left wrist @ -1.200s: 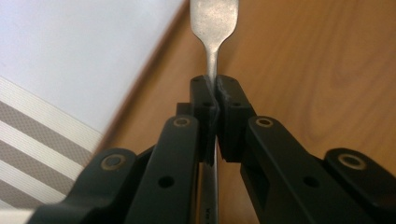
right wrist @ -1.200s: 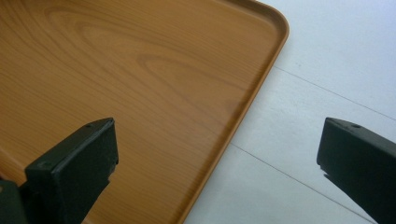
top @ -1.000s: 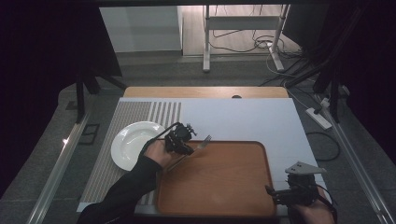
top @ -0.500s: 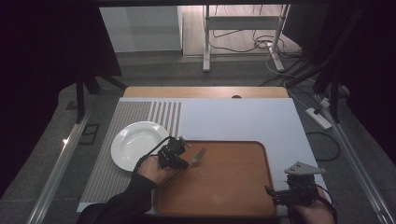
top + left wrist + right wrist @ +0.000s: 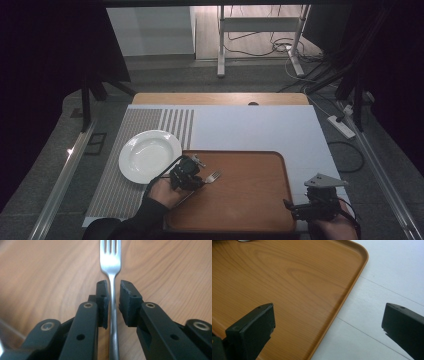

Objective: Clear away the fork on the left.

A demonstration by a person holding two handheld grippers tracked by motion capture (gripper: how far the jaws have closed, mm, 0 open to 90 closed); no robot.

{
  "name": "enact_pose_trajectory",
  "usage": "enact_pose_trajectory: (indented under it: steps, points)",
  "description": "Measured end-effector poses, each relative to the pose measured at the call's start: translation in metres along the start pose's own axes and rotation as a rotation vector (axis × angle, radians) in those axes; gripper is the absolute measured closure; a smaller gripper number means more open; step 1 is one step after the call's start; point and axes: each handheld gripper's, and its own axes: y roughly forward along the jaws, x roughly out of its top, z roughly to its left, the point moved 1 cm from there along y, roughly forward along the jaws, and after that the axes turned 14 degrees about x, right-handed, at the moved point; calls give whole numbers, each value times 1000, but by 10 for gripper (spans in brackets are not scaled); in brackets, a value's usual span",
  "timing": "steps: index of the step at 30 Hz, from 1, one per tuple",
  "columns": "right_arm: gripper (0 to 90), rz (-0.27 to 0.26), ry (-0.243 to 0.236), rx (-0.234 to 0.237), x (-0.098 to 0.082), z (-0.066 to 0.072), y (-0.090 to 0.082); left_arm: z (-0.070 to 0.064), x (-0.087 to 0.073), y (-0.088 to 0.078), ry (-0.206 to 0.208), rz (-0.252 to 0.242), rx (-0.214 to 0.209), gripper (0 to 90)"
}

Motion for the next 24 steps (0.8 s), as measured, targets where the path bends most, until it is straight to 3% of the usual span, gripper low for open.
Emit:
enact_pose_trajectory:
  steps: [2, 7, 14, 24]
  points:
    - [0, 0, -1, 0, 0, 0, 0, -4, 1, 0, 19, -11, -21, 891]
    - [0, 2, -5, 2, 0, 0, 0, -6, -1, 11, 31, 27, -36, 892]
    - [0, 4, -5, 6, 0, 0, 0, 6, -7, 14, -34, 31, -43, 892]
    - [0, 4, -3, 7, 0, 0, 0, 30, -22, 10, -112, 52, 0, 892]
